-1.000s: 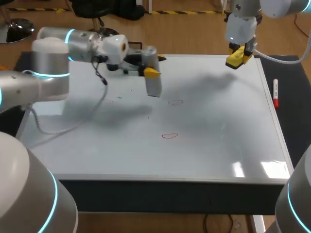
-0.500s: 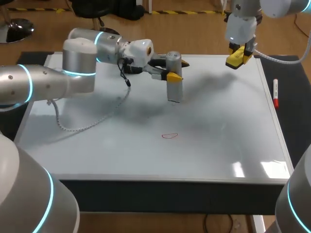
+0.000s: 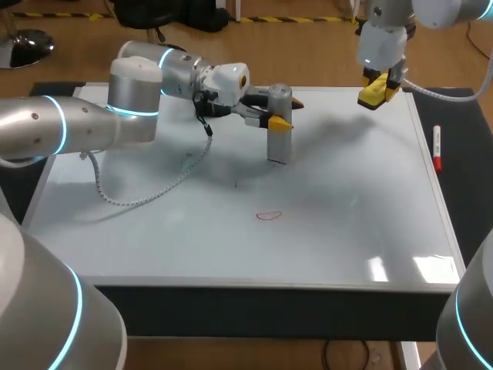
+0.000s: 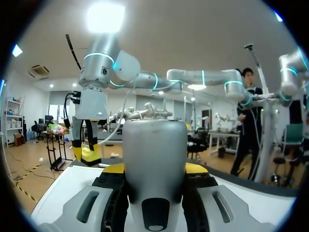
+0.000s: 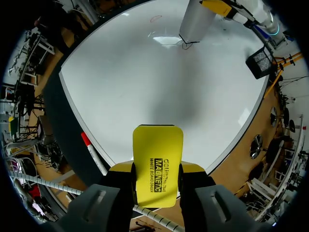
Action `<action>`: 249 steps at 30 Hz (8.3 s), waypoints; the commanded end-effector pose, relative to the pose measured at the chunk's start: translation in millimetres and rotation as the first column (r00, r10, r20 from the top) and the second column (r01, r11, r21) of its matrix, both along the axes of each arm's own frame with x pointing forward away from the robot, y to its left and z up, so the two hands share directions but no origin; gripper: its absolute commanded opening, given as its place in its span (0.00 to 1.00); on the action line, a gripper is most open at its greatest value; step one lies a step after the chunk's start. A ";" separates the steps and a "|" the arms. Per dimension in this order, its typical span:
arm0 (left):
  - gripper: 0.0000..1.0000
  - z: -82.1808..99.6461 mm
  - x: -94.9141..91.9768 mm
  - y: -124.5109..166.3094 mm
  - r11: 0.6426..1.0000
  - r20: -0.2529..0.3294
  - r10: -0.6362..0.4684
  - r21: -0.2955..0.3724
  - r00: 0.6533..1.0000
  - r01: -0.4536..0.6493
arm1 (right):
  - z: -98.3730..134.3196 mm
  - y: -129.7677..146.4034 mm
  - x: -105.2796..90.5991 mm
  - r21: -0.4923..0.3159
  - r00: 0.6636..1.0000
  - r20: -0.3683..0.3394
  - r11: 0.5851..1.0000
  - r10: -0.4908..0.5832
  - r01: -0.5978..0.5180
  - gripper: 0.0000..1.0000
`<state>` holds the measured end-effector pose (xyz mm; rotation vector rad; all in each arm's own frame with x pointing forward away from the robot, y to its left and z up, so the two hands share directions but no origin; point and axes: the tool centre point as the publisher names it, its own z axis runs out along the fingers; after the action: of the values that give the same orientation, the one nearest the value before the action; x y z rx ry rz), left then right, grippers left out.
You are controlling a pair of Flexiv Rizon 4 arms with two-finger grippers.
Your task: Pick up the inspection probe, press it on each red-marked spot on the whiteboard one by one, put down the probe, pick up the eraser, and wipe off all the red marks.
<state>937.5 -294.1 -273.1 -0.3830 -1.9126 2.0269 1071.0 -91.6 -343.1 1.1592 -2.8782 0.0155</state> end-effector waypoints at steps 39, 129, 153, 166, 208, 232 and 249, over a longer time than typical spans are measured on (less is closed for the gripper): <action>0.00 -7.4 5.2 0.6 1.000 -0.002 -0.012 0.001 1.000 0.012 | 1.3 -0.7 0.4 -0.003 1.000 -0.002 1.000 0.002 -0.002 0.00; 0.00 36.6 65.1 329.9 0.791 0.060 0.611 -0.003 0.789 -0.612 | 1.7 25.8 -31.8 -0.039 0.994 -0.008 0.993 0.110 -0.111 0.00; 0.00 36.6 65.1 329.9 0.791 0.060 0.611 -0.003 0.789 -0.612 | -13.6 216.0 -143.8 -0.029 0.876 0.008 0.876 0.482 -0.482 0.00; 0.00 36.6 65.1 329.9 0.791 0.060 0.611 -0.003 0.789 -0.612 | -36.0 267.3 -150.9 0.017 0.831 0.029 0.830 0.556 -0.557 0.00; 0.00 36.6 65.1 329.9 0.791 0.060 0.611 -0.003 0.789 -0.612 | -95.6 261.1 -145.7 0.064 0.833 -0.019 0.832 0.553 -0.551 0.00; 0.00 36.6 65.1 329.9 0.791 0.060 0.611 -0.003 0.789 -0.612 | -109.8 203.1 -149.0 0.055 0.885 -0.063 0.887 0.460 -0.458 0.00; 0.00 36.6 65.1 329.9 0.791 0.060 0.611 -0.003 0.789 -0.612 | -90.0 180.1 -151.0 0.022 0.908 -0.038 0.909 0.417 -0.416 0.00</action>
<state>1004.2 36.4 -238.0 0.2324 -2.2984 2.3908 923.4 95.5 -431.3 1.7182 -2.5250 -0.0284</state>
